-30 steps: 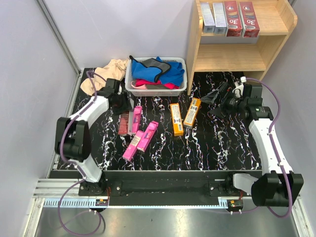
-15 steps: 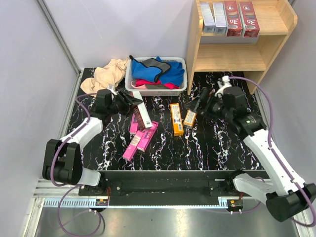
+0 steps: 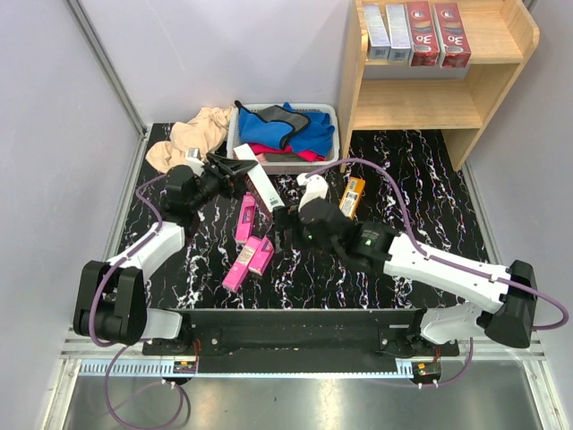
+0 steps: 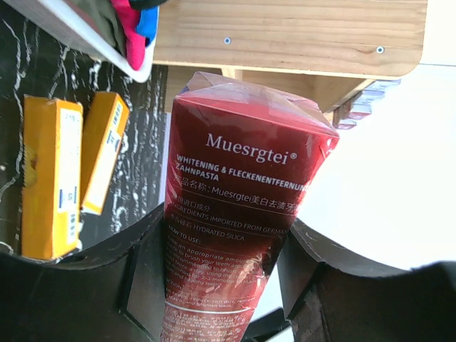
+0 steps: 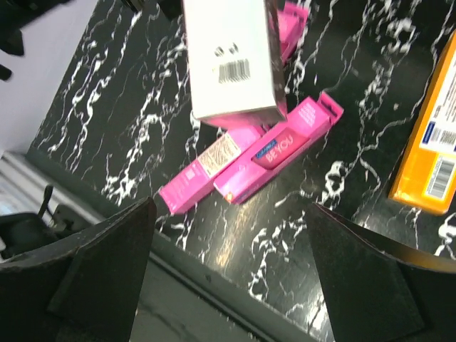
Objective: Place and organize the toothpastes onto the shelf
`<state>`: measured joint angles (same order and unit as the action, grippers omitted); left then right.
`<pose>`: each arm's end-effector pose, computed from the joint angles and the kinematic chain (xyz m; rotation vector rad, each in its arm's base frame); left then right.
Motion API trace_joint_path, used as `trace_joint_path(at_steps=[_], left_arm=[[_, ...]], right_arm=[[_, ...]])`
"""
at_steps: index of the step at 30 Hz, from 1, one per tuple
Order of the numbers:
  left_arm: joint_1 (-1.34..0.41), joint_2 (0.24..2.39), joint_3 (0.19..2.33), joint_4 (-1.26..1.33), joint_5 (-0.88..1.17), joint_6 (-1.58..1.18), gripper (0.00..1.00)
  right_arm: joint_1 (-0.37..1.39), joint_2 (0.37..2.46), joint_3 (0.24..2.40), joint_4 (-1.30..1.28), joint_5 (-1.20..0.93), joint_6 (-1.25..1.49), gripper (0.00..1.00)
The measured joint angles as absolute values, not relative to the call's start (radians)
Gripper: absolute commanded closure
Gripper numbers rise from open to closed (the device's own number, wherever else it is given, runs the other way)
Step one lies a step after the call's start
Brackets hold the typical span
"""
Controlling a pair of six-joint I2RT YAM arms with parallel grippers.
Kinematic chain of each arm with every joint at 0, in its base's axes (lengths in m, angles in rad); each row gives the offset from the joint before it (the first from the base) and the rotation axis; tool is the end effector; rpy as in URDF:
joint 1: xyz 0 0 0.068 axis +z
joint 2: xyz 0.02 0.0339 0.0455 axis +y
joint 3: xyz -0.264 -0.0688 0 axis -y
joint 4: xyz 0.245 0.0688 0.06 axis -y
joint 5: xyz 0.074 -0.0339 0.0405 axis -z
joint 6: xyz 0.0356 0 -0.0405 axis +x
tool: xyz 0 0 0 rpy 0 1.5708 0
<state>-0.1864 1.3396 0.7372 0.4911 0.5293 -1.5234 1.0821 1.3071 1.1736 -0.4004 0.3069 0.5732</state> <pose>0.2909 -0.0732 0.2695 -0.8306 1.8079 -1.6488 0.1479 0.2553 0.3403 -0.3564 2.1212 0.6759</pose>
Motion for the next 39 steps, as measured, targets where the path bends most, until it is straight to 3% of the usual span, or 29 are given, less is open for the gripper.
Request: trace_joint_path(at_steps=[10, 23, 27, 28, 31, 39], left_arm=[[-0.189, 1.34, 0.709, 0.574, 0.57, -1.602, 0.49], [-0.195, 1.34, 0.708, 0.607, 0.584, -1.627, 0.47], [-0.195, 1.34, 0.702, 0.609, 0.583, -1.627, 0.29], [-0.195, 1.34, 0.702, 0.609, 0.584, -1.626, 0.17], [-0.196, 1.34, 0.702, 0.615, 0.594, -1.622, 0.01], [-0.196, 1.335, 0.709, 0.553, 0.62, -1.551, 0.01]], right_arm=[[1.158, 1.389, 1.188, -0.248, 0.569, 0.461, 0.17], [1.158, 1.458, 1.208, -0.175, 0.646, 0.357, 0.64], [1.158, 1.458, 1.208, -0.176, 0.646, 0.348, 0.68], [1.158, 1.458, 1.208, -0.176, 0.646, 0.349, 0.68], [1.158, 1.458, 1.208, -0.177, 0.642, 0.36, 0.68], [1.158, 1.426, 1.211, -0.23, 0.62, 0.405, 0.69]])
